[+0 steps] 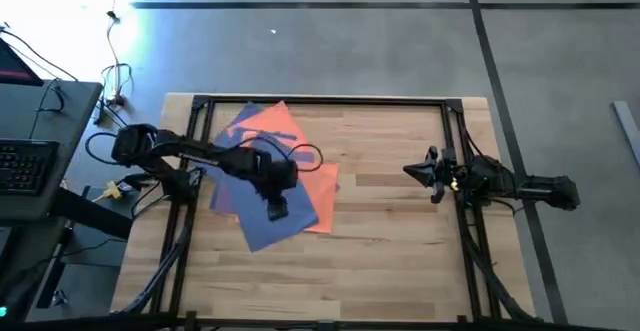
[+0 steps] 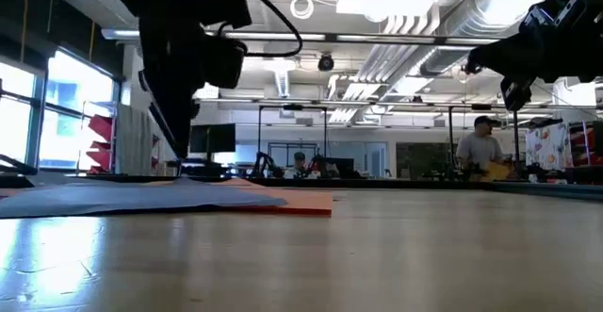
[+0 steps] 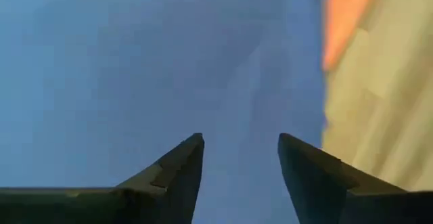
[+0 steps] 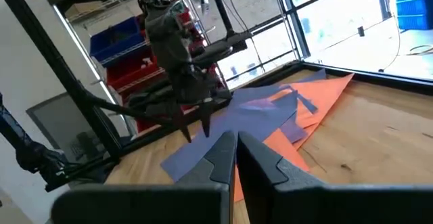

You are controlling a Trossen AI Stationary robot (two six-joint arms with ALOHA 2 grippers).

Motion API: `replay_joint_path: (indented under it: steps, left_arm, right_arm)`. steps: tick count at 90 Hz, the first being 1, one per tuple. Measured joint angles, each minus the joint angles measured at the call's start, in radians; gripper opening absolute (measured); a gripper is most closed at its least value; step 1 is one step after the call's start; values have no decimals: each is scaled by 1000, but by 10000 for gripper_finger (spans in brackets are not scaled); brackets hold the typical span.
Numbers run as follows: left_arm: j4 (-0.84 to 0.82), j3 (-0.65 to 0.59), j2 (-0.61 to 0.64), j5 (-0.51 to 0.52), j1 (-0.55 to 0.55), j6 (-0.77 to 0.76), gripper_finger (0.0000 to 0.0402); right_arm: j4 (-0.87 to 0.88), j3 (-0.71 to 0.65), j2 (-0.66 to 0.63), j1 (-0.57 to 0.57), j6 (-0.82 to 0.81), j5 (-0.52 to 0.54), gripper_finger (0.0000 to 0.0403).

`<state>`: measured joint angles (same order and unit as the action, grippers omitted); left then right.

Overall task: Organize paper
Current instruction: Put the blue colored paper to the top right of the table

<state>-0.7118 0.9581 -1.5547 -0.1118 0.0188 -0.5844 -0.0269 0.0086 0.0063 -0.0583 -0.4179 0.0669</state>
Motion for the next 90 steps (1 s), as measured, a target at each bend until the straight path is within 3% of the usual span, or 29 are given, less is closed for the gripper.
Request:
replay_joint_path:
  steps: [14, 27, 44, 67, 90]
  left_arm:
    - [-196, -14, 36, 127, 2, -451, 168]
    - [-212, -78, 81, 105, -104, -564, 177]
    - [-193, -144, 144, 106, -308, -525, 201]
    - [204, -149, 155, 77, -480, -110, 217]
    - [185, -132, 126, 195, -630, -85, 214]
  right_arm:
    - [0, 0, 0, 0, 0, 0, 0]
    - [0, 0, 0, 0, 0, 0, 0]
    - [0, 0, 0, 0, 0, 0, 0]
    - [0, 0, 0, 0, 0, 0, 0]
    - [0, 0, 0, 0, 0, -1, 0]
